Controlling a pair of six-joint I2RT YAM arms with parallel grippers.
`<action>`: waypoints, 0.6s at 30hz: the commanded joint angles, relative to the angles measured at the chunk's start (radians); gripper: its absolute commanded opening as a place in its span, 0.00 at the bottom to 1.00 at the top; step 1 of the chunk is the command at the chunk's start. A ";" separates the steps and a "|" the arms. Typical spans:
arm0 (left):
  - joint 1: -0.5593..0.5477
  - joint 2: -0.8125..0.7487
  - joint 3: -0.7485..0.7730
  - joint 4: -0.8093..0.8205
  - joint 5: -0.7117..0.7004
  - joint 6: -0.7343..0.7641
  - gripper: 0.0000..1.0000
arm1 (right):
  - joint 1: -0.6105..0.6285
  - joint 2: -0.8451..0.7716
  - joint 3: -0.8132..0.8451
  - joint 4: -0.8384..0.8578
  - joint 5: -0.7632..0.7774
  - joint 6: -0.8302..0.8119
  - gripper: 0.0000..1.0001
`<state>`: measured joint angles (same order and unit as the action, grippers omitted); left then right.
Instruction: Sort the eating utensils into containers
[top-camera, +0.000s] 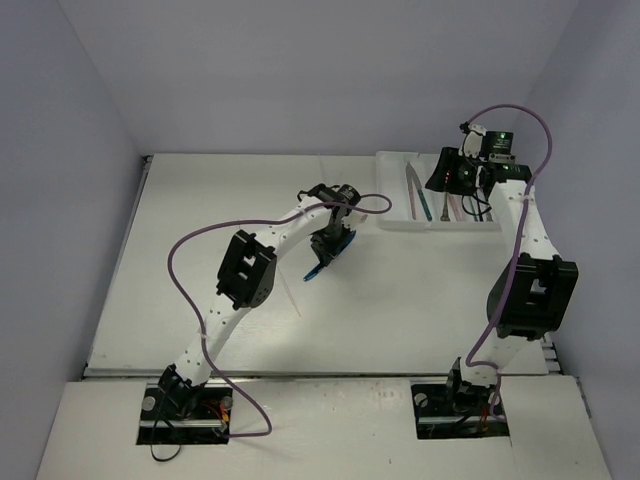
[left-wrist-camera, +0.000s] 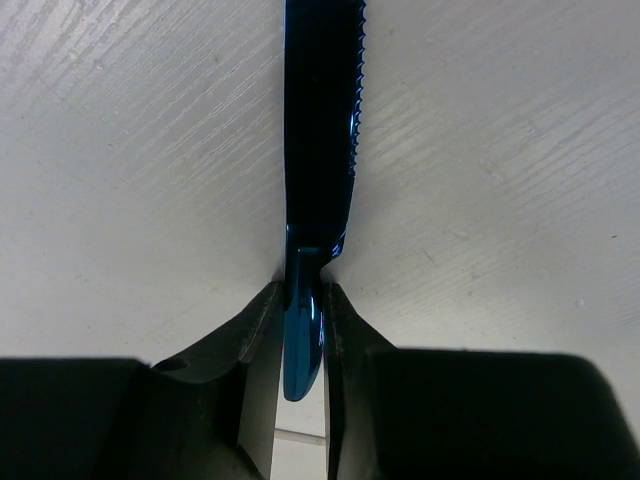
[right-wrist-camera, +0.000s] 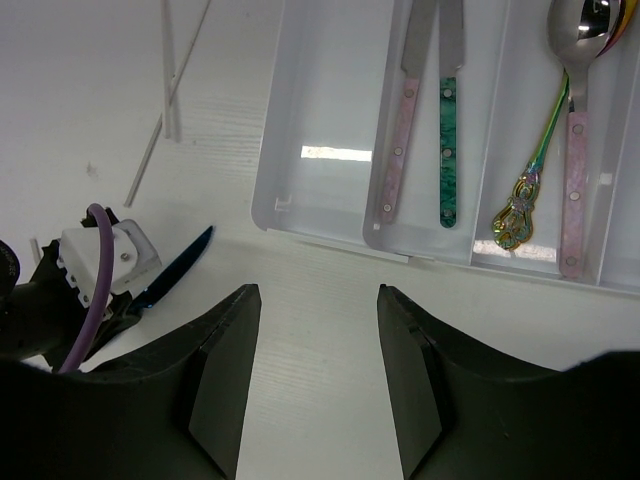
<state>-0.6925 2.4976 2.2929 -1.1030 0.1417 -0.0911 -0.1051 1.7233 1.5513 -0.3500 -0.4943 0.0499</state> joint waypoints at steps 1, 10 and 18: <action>0.024 -0.015 -0.008 -0.021 -0.033 -0.024 0.00 | -0.007 -0.070 0.010 0.034 -0.030 0.002 0.47; 0.058 -0.204 -0.014 0.063 0.009 -0.081 0.00 | -0.007 -0.066 0.039 0.036 -0.053 0.032 0.48; 0.096 -0.299 -0.012 0.118 0.035 -0.127 0.00 | -0.004 -0.054 0.037 0.038 -0.123 0.067 0.49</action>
<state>-0.6135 2.3477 2.2475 -1.0332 0.1596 -0.1768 -0.1051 1.7214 1.5517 -0.3496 -0.5470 0.0874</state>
